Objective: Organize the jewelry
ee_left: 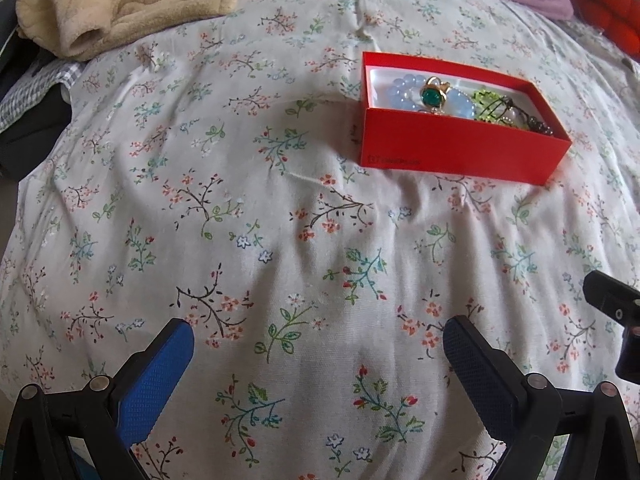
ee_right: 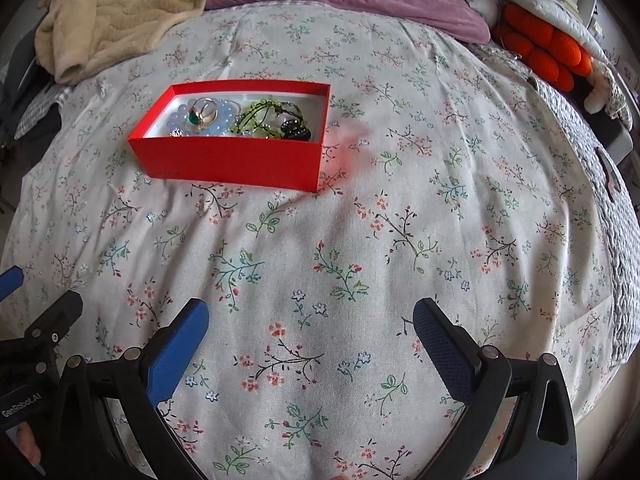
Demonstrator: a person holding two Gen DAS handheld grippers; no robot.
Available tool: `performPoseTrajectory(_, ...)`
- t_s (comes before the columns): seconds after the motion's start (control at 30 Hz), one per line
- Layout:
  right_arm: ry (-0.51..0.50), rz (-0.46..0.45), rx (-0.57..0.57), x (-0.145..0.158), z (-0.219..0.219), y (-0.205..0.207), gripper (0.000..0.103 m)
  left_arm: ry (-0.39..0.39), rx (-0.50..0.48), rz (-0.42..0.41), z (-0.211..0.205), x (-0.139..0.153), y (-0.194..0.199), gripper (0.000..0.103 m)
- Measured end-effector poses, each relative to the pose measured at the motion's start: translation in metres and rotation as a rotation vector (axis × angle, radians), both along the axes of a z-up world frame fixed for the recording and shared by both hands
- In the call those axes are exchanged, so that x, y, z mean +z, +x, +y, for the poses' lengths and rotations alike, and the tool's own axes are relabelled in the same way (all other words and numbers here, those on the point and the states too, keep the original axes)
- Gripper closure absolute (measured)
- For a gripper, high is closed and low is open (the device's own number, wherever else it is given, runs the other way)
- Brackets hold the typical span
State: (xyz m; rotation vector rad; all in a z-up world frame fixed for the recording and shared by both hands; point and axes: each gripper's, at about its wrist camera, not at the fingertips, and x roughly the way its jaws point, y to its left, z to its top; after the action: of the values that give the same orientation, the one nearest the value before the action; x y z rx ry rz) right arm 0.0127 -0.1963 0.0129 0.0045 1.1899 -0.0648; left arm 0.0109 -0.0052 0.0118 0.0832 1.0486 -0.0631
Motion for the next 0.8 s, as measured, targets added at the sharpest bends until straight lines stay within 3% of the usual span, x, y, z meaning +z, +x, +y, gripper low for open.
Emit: performPoseTrajectory(0.8,-0.010,0.015,-0.003,-0.0058,0.0002,0.0003,0.000,-0.024,-0.001,-0.026,0.0008,0.0045,-0.0029,0.001)
